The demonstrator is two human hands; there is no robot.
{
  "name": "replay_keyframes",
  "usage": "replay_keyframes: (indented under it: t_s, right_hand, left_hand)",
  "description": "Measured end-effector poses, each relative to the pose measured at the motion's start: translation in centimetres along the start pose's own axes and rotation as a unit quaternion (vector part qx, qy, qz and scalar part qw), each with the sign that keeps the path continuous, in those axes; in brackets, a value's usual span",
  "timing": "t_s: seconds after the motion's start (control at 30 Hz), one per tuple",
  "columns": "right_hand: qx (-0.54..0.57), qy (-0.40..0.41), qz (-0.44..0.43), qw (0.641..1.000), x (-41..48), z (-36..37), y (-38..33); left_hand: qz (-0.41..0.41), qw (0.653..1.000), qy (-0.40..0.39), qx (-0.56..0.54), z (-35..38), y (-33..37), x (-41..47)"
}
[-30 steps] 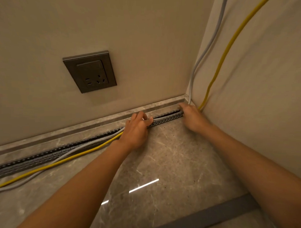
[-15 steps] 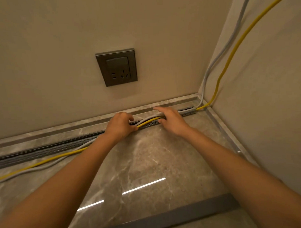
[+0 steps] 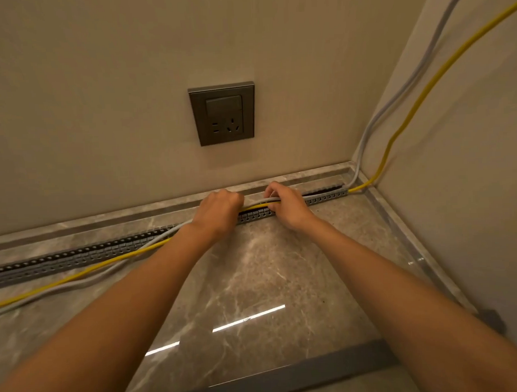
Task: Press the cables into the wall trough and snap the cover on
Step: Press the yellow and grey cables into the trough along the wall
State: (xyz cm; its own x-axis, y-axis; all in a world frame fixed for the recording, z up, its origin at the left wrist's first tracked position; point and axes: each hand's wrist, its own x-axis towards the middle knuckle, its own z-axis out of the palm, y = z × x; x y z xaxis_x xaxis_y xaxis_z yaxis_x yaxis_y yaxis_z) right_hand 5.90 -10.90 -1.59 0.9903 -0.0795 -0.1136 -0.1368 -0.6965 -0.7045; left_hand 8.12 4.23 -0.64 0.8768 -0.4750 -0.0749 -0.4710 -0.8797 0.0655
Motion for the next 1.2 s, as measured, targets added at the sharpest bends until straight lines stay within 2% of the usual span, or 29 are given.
replay_keyframes:
  t_s: [0.17,0.33,0.47,0.57,0.63,0.73,0.93,1.07,1.2]
  right_hand:
    - [0.042,-0.01,0.014,0.999,0.0,-0.4,0.6]
    - [0.044,0.022,0.011,0.999,0.2,-0.2,1.1]
    - [0.057,0.038,-0.008,0.998,0.2,0.1,1.4]
    - [0.058,0.01,-0.028,0.998,0.0,-0.1,1.5]
    - [0.035,-0.01,-0.043,0.998,-0.2,-0.2,1.8]
    - [-0.022,0.002,-0.057,0.998,-0.6,-0.3,2.6]
    - [-0.097,0.053,-0.104,0.988,-1.6,-1.1,3.8]
    - [-0.164,0.042,-0.153,0.974,-1.8,-1.2,3.9]
    - [-0.224,0.026,-0.147,0.963,-1.8,-1.3,3.9]
  left_hand:
    - [-0.007,1.0,0.021,-0.007,-0.3,0.4,0.2]
    - [-0.048,0.996,0.071,-0.03,0.3,1.3,-0.6]
    - [-0.025,0.996,0.075,-0.035,0.6,1.1,-1.1]
    - [0.006,0.997,0.057,-0.045,0.7,0.9,-1.1]
    - [0.031,0.997,0.064,-0.01,1.0,1.1,-1.3]
    - [0.047,0.995,0.076,0.05,1.6,1.4,-1.5]
    - [0.006,0.996,0.044,0.074,1.3,1.9,-1.8]
    - [0.026,0.994,0.036,0.097,0.9,2.4,-1.7]
    - [0.033,0.993,0.041,0.107,0.9,3.0,-1.6]
